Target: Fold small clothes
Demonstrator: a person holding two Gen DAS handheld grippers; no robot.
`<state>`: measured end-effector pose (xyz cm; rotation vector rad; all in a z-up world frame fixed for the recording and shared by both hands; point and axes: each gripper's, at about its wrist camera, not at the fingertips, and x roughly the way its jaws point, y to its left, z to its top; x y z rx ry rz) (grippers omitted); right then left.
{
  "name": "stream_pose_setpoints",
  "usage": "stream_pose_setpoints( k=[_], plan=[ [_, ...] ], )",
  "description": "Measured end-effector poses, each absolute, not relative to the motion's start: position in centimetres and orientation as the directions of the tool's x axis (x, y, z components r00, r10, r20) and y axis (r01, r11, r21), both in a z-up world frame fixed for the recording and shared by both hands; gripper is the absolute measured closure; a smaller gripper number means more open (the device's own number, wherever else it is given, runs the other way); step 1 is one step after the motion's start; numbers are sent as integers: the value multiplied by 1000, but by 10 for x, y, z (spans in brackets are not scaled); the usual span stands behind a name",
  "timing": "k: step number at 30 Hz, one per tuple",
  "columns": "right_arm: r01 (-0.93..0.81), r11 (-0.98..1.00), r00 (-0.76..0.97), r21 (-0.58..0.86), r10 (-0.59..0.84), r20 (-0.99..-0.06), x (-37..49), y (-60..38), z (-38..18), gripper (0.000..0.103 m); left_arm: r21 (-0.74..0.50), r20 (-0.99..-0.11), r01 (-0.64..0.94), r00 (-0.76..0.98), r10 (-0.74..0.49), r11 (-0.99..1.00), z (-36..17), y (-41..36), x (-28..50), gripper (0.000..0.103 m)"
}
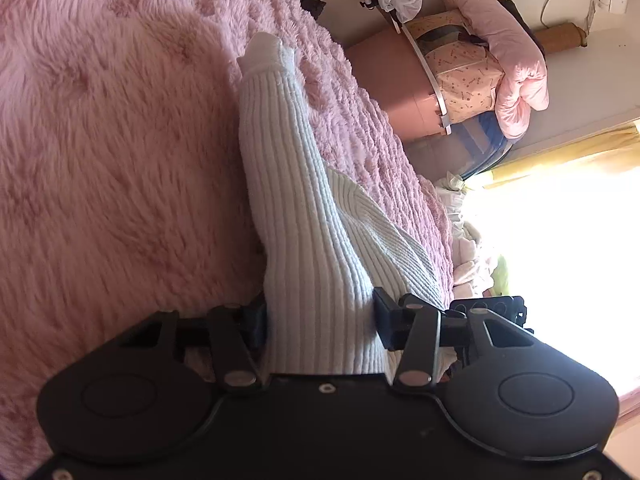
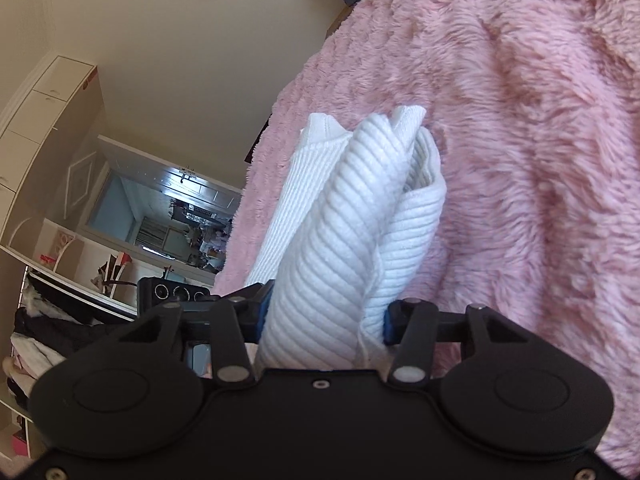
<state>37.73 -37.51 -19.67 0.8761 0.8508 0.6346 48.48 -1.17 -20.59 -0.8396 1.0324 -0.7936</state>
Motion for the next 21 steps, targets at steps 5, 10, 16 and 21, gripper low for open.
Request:
stream_pose_setpoints(
  k=[5, 10, 16, 21],
  plan=[
    [-176, 462, 523, 869, 792, -315, 376, -352, -173, 55, -879, -351, 196, 348, -869, 434, -170, 13, 468, 55],
    [-268, 424, 477, 865, 838, -263, 367, -316, -144, 55, -861, -340, 229, 405, -849, 454, -128, 54, 426, 55],
    [-332, 403, 395, 853, 880, -263, 355, -272, -144, 55, -851, -352, 200, 468, -811, 485, -128, 108, 372, 55],
    [-308, 441, 351, 843, 876, -330, 346, -244, -177, 55, -860, -372, 137, 492, -787, 492, -176, 142, 345, 55]
  ],
)
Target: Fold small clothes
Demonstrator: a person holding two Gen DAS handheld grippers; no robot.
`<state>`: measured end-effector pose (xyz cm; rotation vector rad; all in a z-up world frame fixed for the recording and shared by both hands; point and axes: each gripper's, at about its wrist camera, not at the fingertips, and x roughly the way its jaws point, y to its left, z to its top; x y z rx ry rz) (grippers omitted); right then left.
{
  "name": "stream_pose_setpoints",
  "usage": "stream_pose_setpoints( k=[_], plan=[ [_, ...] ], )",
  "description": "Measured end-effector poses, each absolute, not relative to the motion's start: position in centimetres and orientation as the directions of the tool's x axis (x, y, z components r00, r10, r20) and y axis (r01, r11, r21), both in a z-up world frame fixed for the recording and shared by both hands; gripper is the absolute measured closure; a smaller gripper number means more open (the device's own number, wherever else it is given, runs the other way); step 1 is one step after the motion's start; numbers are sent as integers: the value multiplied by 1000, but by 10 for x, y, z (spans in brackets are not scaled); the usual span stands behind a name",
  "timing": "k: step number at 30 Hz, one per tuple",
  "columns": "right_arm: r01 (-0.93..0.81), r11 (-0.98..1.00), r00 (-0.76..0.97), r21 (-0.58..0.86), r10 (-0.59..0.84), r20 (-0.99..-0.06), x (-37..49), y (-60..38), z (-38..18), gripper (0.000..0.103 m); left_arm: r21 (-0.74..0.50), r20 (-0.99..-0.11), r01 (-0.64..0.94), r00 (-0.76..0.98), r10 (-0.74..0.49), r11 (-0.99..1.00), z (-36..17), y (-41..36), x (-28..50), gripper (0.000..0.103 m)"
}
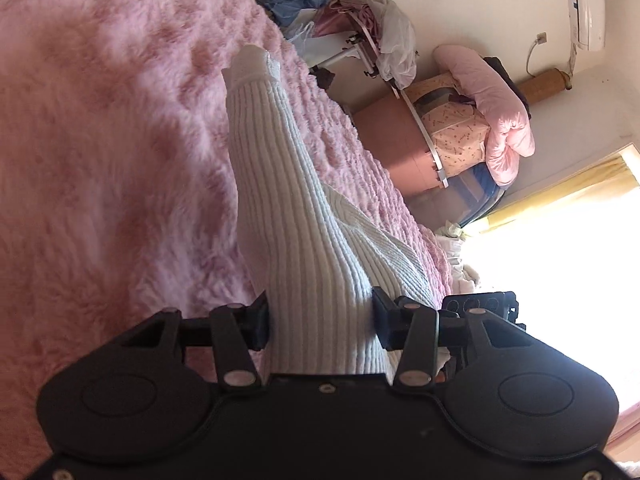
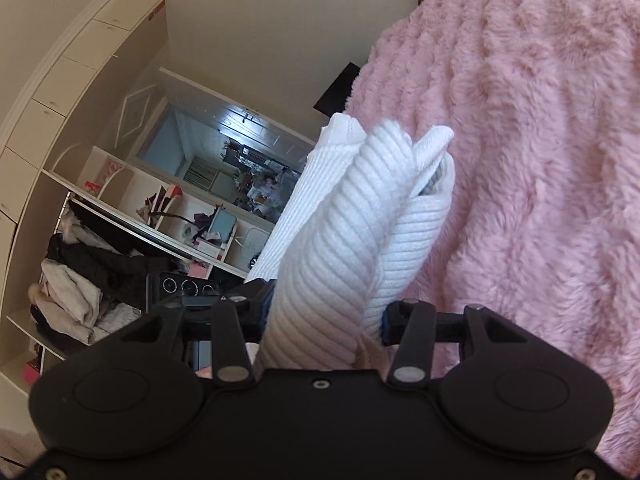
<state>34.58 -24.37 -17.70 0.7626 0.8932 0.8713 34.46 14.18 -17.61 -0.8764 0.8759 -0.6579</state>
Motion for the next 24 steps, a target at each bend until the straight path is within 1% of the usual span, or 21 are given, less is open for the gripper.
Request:
stream_pose_setpoints(
  k=[4, 5, 8, 11, 13, 14, 17, 19, 20, 22, 24],
  plan=[
    [-250, 497, 329, 831, 851, -410, 343, -227, -213, 55, -868, -407, 59, 485, -774, 493, -226, 156, 335, 55],
    [-237, 512, 324, 826, 843, -429, 340, -229, -224, 55, -876, -403, 41, 487, -775, 481, -236, 160, 334, 55],
    [-208, 509, 331, 835, 840, -430, 338, -232, -241, 55, -898, -373, 21, 497, -784, 440, -256, 171, 331, 54],
    [-166, 477, 328, 863, 852, -408, 339, -239, -253, 52, -892, -375, 40, 490, -787, 450, -254, 172, 331, 53],
    [-160, 476, 333, 865, 851, -407, 337, -241, -253, 51, -882, -388, 47, 489, -781, 468, -246, 174, 330, 51],
    [-157, 476, 332, 865, 851, -408, 336, -243, -251, 48, -869, -404, 53, 496, -768, 492, -237, 175, 328, 52],
    [-185, 514, 319, 838, 838, -443, 330, -249, -236, 46, -800, -461, 93, 537, -706, 593, -209, 184, 314, 53],
    [-195, 546, 325, 815, 820, -472, 325, -256, -226, 45, -766, -464, 119, 578, -672, 631, -185, 190, 301, 53],
    [-195, 565, 334, 802, 807, -487, 322, -262, -220, 45, -743, -466, 129, 605, -646, 656, -172, 193, 291, 53],
    [-195, 604, 371, 773, 775, -512, 314, -273, -208, 45, -676, -507, 117, 643, -574, 728, -147, 190, 275, 53],
    [-189, 685, 459, 704, 695, -553, 303, -282, -187, 46, -589, -539, 119, 679, -498, 800, -123, 177, 257, 52]
  ],
)
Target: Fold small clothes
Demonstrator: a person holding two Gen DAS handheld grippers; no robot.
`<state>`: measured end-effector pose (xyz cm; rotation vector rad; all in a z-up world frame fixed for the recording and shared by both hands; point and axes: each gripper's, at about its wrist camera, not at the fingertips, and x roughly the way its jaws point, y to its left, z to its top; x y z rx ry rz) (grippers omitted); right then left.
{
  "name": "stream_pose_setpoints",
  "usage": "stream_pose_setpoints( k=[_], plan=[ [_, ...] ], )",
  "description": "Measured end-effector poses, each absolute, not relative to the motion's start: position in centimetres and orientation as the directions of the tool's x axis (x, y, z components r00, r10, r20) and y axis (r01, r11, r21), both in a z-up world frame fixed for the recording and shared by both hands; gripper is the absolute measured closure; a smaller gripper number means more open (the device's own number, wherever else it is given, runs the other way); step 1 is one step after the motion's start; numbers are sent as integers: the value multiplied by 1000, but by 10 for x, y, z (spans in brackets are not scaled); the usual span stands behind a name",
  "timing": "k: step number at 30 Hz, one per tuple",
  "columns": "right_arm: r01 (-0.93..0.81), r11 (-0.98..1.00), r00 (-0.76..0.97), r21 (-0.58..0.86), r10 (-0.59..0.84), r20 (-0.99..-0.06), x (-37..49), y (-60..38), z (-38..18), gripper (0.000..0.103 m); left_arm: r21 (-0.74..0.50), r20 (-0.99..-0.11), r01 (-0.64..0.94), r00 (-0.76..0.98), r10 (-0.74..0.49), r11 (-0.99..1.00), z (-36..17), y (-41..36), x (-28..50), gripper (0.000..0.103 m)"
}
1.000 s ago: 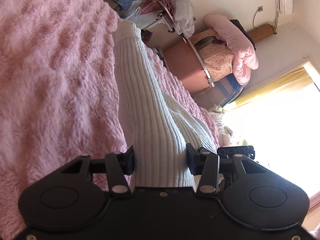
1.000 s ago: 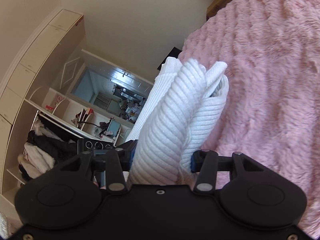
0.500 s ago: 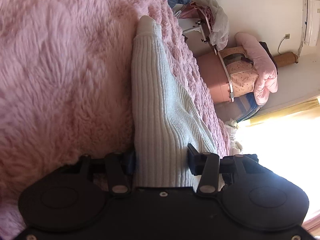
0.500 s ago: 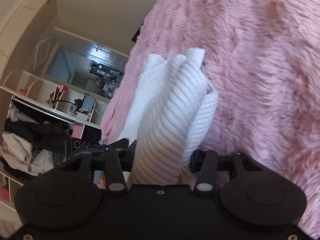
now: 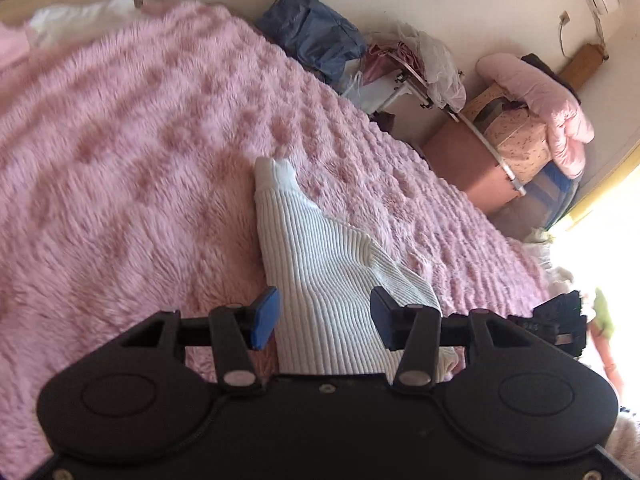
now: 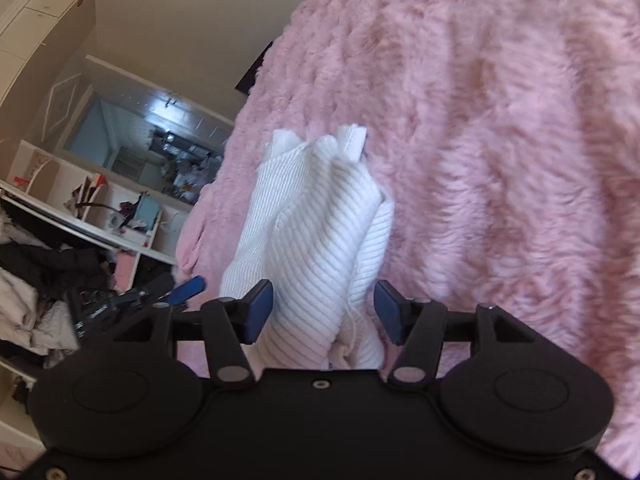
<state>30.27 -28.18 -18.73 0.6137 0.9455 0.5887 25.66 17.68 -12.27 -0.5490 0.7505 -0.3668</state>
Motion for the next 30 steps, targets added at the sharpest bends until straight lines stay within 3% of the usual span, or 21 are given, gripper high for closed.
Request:
stream_pose_setpoints(
  k=[3, 5, 9, 11, 19, 25, 30],
  plan=[
    [-260, 748, 580, 611, 627, -520, 276, -277, -150, 50, -537, -553, 121, 696, -457, 835, -105, 151, 230, 51],
    [-329, 790, 606, 518, 597, -526, 261, -258, -131, 64, -494, -569, 120, 704, -425, 861, -99, 126, 214, 49],
    [-436, 871, 652, 227, 480, -588, 237, -210, -121, 70, -374, -631, 91, 705, -325, 923, -105, 80, 193, 49],
    [-444, 883, 662, 152, 437, -609, 231, -196, -127, 71, -343, -659, 70, 692, -293, 937, -114, 60, 187, 49],
    [-432, 901, 689, 33, 353, -633, 221, -182, -155, 71, -316, -733, 17, 631, -256, 949, -159, 34, 192, 49],
    [-417, 907, 666, 60, 351, -658, 227, -193, -179, 71, -293, -764, 13, 597, -242, 956, -189, 33, 206, 48],
    [-403, 910, 665, 97, 364, -652, 229, -196, -174, 64, -324, -744, 7, 616, -259, 946, -168, 36, 205, 48]
  ],
)
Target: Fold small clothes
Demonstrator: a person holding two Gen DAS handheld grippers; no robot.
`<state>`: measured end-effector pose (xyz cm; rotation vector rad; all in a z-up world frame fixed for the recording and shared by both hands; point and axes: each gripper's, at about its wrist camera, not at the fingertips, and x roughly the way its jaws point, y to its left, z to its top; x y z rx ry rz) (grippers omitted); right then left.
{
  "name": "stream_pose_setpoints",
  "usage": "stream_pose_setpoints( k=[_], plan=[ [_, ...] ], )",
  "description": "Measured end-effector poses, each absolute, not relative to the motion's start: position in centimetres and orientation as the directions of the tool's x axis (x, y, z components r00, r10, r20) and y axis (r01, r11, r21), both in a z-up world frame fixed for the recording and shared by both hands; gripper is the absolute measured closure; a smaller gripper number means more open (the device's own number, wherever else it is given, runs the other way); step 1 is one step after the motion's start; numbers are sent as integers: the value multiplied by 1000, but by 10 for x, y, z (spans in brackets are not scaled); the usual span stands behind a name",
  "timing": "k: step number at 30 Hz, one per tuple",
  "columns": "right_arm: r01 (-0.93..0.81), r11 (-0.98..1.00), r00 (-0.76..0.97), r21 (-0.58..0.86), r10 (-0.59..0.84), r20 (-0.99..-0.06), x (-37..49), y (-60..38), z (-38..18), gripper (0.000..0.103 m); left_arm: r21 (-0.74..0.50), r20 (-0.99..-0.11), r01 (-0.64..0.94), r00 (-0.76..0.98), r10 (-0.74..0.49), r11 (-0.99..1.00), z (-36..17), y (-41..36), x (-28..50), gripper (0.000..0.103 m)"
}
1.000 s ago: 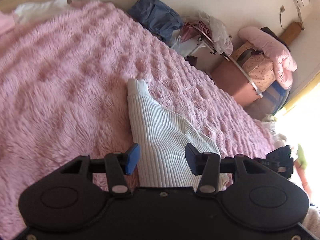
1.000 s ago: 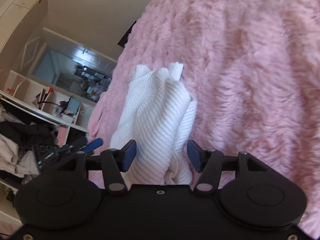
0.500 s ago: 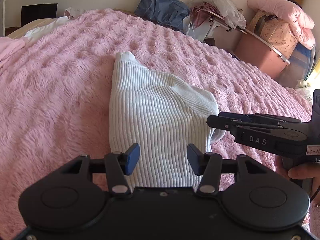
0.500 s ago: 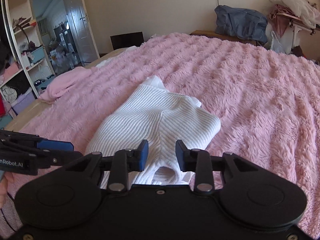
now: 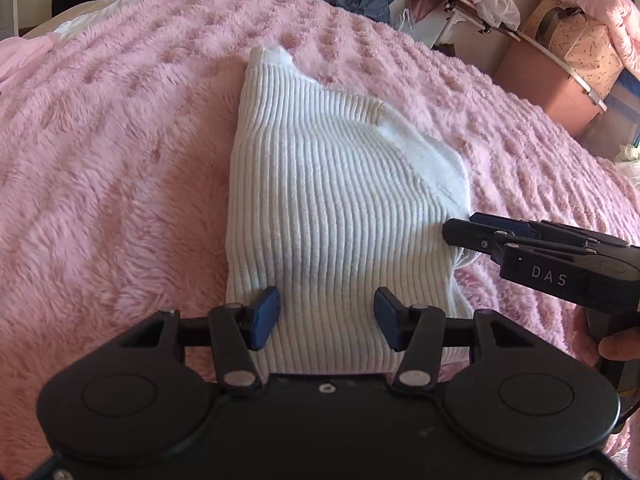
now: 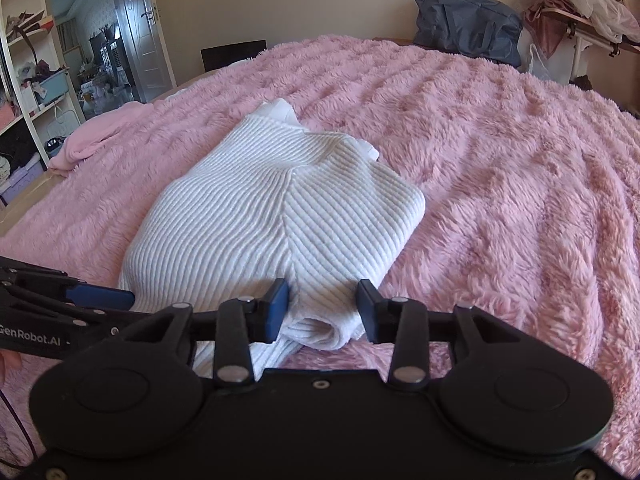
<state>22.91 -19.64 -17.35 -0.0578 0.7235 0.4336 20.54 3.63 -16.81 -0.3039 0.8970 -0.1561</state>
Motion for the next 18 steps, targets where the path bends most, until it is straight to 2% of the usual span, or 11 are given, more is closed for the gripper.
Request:
stream_pose_setpoints(
  k=[7, 10, 14, 18],
  plan=[
    [-433, 888, 708, 154, 441, -552, 253, -192, -139, 64, -296, -658, 57, 712, -247, 953, -128, 32, 218, 48],
    [-442, 891, 728, 105, 425, -539, 275, -177, -136, 64, -265, -658, 44, 722, -214, 963, -131, 30, 234, 48],
    [-367, 929, 716, 43, 312, -624, 313, -162, -152, 69, -249, -723, 6, 664, -190, 969, -147, 32, 257, 48],
    [-316, 946, 670, 78, 280, -688, 331, -166, -175, 70, -235, -731, -1, 660, -176, 972, -157, 33, 261, 47]
  ],
)
